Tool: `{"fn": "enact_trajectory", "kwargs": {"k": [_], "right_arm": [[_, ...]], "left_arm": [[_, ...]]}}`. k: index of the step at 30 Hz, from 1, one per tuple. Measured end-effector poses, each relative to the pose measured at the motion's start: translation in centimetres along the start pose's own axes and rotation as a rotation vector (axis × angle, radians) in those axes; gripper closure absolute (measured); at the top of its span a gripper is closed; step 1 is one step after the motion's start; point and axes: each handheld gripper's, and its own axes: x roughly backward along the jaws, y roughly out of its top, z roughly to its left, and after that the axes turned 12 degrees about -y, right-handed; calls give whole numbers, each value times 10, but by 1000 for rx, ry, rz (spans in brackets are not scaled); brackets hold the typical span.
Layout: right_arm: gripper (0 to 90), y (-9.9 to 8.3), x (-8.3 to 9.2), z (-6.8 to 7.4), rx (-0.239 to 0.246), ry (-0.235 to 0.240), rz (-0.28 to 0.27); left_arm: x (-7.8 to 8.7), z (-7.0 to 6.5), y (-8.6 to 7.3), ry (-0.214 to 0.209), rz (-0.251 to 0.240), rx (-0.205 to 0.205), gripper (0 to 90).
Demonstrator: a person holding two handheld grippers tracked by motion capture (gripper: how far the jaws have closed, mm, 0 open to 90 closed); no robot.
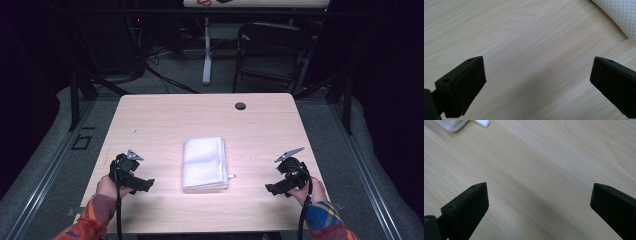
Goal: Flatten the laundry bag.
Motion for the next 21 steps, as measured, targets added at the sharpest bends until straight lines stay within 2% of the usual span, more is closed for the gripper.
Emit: {"fn": "enact_trajectory", "kwargs": {"k": [5,7,9,11,15,16,19,20,21], "right_arm": [[21,1,-1,1,5,8,7],[22,0,-1,2,1,27,6],[23,0,-2,2,-7,30,4],[24,0,-2,1,16,35,13],[26,1,-2,1,3,39,1],[26,2,-2,0,22,39,19],[26,3,-4,3,13,60,17],[28,4,-3,3,27,43,28],[30,4,-2,4,23,45,24]], "left_arm": [[3,-3,3,-41,-38,23,9],[3,-7,6,-60,-31,16,8],[3,-12,8,-58,-30,6,5],[3,-14,11,-62,-36,-2,5],[2,-17,15,-65,-29,-10,10],[1,-18,15,-65,-27,-11,15],[0,-21,18,-69,-28,-21,21],[0,-22,20,-68,-30,-28,22],[-1,-24,22,-71,-28,-36,24]]}}
